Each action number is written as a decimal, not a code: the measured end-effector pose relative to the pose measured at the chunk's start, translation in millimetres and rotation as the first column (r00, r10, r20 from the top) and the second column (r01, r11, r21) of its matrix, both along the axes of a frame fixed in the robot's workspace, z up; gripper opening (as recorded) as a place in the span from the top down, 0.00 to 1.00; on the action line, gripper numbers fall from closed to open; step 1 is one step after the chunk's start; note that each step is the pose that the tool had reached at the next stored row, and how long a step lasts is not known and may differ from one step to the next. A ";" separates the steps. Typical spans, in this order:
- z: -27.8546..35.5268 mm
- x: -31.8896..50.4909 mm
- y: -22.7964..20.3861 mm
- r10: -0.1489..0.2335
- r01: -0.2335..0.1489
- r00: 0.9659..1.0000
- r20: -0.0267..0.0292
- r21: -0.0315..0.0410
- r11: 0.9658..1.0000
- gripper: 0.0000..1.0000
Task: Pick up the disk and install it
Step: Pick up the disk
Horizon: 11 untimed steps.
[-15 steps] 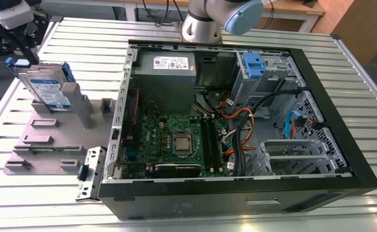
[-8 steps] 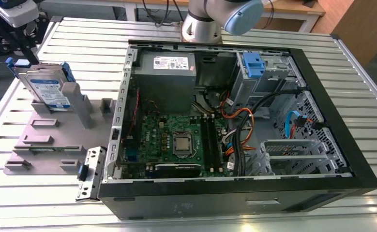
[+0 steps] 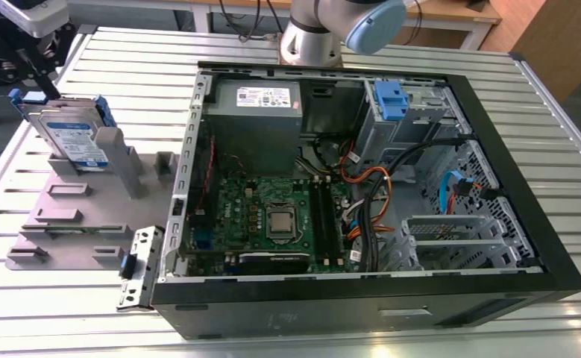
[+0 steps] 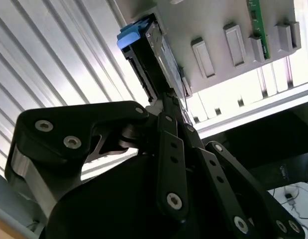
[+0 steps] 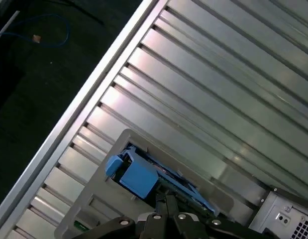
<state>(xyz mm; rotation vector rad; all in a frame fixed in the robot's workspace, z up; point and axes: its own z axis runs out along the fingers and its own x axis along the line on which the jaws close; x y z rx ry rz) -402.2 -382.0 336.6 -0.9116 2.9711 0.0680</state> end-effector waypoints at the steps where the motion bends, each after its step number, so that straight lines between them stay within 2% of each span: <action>1: -0.1 0.0 0.0 0.018 -0.018 1.000 0.000 0.000 1.000 0.89; 2: -0.2 0.0 0.0 0.054 -0.054 0.999 0.000 0.000 0.999 0.89; 3: -0.3 0.0 0.0 0.072 -0.072 0.997 0.000 0.000 0.997 0.89; 4: -0.5 0.0 0.0 0.109 -0.109 0.994 0.000 0.000 0.994 0.89; 7: -0.8 0.0 0.0 0.163 -0.163 0.987 0.000 0.000 0.987 0.89; 9: -0.9 0.0 0.0 0.198 -0.198 0.980 0.000 0.000 0.980 0.89; 11: -1.1 0.0 0.0 0.234 -0.234 0.972 0.000 0.000 0.972 0.89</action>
